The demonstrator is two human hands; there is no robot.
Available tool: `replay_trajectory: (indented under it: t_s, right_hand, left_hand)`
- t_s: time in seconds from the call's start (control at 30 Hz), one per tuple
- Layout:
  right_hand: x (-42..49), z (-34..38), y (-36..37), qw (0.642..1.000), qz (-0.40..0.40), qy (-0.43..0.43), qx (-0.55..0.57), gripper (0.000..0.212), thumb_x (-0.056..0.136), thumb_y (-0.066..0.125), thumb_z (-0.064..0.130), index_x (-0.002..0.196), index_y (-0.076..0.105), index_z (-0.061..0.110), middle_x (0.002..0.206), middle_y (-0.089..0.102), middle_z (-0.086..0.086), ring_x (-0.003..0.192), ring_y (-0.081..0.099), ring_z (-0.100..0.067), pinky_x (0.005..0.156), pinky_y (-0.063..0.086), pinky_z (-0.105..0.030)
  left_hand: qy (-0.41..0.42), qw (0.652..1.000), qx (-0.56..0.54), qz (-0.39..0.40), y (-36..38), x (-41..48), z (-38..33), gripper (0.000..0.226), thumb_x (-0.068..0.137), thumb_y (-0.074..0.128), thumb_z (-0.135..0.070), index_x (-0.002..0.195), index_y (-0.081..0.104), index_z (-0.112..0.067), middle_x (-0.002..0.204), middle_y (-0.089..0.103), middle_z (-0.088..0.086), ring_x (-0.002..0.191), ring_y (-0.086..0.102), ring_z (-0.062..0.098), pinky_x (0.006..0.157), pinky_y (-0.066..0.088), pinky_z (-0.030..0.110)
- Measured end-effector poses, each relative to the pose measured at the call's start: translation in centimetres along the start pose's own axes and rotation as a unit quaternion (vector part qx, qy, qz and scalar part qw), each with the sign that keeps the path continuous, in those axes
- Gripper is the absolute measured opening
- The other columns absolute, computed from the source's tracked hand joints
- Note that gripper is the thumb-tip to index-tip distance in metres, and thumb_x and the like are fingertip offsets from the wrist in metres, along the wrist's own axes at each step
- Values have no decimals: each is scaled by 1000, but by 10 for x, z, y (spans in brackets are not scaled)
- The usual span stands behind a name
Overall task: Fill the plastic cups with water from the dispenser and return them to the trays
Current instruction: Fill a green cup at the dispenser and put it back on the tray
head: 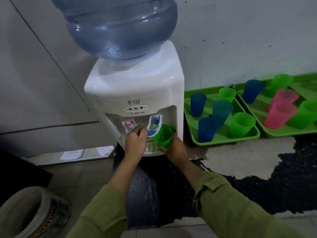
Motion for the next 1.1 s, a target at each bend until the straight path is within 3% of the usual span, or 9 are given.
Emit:
replay_trajectory:
  t_s: [0.33,0.5,0.67,1.1]
  right_hand:
    - [-2,2,-1,1000,5,-1,-4,68,69,80,30,122,42,12,123,59,-11,111,57,-31,88,48,-36]
    - [-3,4,-2,1000,1,-3,-2,69,68,80,29,122,42,10,122,59,-13,111,57,-32,88,48,-38]
    - [-4,5,-3,1000,5,-5,-6,69,69,79,29,123,41,9,124,58,-14,113,56,-33,89,48,-40]
    - [-4,7,-4,1000,5,-7,-7,70,70,80,28,125,41,8,124,58,-13,113,56,-31,90,47,-35]
  left_hand:
    - [29,999,25,13,1,-4,-6,31,87,44,-13,56,40,-14,52,41,4,52,36,16,54,30,32]
    - [40,999,15,19,0,-7,-10,27,80,44,-24,57,41,-11,50,39,1,49,33,12,51,28,31]
    - [38,999,16,19,-1,-6,-8,33,87,48,-14,54,42,-16,46,39,-4,46,33,9,50,28,30]
    - [37,999,12,25,0,-4,-8,35,87,48,-14,52,41,-18,43,40,-5,44,32,6,46,26,24]
Point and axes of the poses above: each hand's wrist, its own x-axis towards the middle knuckle, its own y-axis out of the palm, z = x × y, the point moved 8 cm from there along x, towards the middle knuckle
